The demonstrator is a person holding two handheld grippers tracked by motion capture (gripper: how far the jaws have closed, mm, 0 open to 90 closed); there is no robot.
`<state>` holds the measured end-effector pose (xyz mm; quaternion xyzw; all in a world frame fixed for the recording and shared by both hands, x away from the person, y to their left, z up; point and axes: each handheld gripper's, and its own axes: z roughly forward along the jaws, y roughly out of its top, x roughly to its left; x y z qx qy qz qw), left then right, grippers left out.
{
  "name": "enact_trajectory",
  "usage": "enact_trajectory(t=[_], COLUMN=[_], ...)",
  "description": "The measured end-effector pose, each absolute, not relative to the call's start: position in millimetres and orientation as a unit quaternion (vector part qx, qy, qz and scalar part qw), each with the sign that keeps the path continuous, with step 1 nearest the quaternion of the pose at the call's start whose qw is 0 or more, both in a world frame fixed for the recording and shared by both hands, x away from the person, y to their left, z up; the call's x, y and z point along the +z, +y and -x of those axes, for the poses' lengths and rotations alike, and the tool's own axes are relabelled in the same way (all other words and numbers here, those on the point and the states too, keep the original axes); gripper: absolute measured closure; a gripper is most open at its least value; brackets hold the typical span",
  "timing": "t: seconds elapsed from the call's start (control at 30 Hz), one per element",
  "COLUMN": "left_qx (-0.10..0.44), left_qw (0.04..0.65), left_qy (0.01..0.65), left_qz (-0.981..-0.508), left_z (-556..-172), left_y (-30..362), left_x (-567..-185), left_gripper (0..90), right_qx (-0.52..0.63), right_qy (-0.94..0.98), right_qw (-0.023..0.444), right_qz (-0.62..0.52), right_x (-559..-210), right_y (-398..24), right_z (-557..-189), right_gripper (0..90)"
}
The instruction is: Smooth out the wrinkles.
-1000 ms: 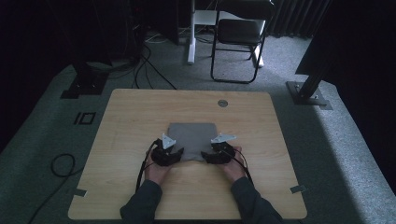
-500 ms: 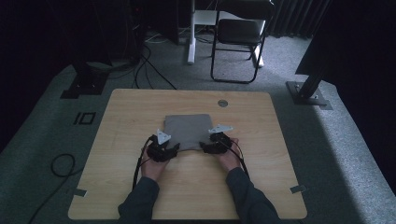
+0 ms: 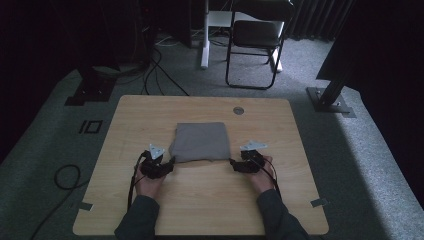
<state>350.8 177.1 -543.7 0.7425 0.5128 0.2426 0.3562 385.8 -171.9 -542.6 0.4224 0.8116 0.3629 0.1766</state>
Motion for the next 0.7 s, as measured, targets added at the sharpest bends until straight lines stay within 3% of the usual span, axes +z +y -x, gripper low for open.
enact_trajectory(t=[0.27,0.7], left_qx=[0.245,0.244], left_qw=[0.351,0.346], left_qy=[0.536,0.558], left_qz=[-0.728,-0.714], left_z=[-348,-343], left_y=[192,200], left_x=[-550,-555], left_gripper=[46.4,45.4], right_qx=[0.365,0.374], right_qy=[0.803,0.785], right_qw=[0.192,0.183], right_qz=[-0.430,-0.459], right_x=[-541,-544], right_y=[-195,-213], right_z=[-363,-360], right_gripper=[36.5,36.7])
